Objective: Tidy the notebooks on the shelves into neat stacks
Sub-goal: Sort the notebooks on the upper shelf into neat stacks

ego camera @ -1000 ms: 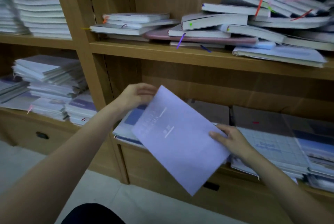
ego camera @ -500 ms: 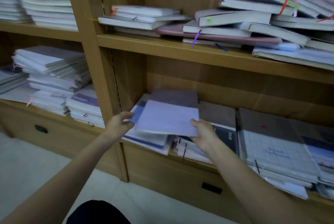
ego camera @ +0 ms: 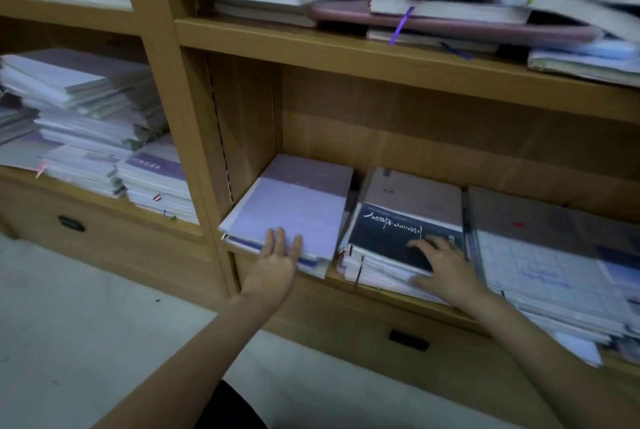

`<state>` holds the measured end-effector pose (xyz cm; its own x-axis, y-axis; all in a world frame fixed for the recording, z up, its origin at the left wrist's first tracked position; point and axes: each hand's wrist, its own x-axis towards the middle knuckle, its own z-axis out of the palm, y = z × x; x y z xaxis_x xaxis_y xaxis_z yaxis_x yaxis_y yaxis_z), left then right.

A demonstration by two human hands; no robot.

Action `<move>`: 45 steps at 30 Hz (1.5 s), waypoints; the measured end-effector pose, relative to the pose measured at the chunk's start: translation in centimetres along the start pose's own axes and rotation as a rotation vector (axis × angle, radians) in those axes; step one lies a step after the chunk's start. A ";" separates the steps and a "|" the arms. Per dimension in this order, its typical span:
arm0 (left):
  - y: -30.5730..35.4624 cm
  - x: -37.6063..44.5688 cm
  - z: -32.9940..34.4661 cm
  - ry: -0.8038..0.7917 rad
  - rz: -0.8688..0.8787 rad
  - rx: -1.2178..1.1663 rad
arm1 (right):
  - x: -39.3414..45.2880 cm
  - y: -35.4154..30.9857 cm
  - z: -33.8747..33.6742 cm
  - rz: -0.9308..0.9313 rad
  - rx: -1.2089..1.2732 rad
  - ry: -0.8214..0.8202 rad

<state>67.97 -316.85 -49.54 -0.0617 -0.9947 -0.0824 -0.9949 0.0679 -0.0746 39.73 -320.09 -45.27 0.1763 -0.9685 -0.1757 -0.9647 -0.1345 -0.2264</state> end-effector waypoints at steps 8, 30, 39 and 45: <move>0.2 2.8 -4.5 -0.199 -0.043 -0.086 | 0.3 0.6 -0.3 -0.024 -0.034 -0.033; -2.1 -0.4 -27.4 1.171 0.233 -0.336 | -5.8 -6.8 -26.6 -0.626 -0.070 0.952; -3.0 1.6 -30.6 0.884 0.241 -0.271 | -4.7 -8.2 -28.6 -0.687 -0.519 0.780; -1.2 4.2 -32.1 0.743 0.233 0.049 | -3.9 -7.3 -28.3 -0.741 -0.654 0.817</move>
<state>66.31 -323.60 -17.91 -0.3230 -0.7440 0.5849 -0.9462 0.2673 -0.1825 40.52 -321.22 -15.78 0.7636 -0.4334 0.4786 -0.6449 -0.5466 0.5341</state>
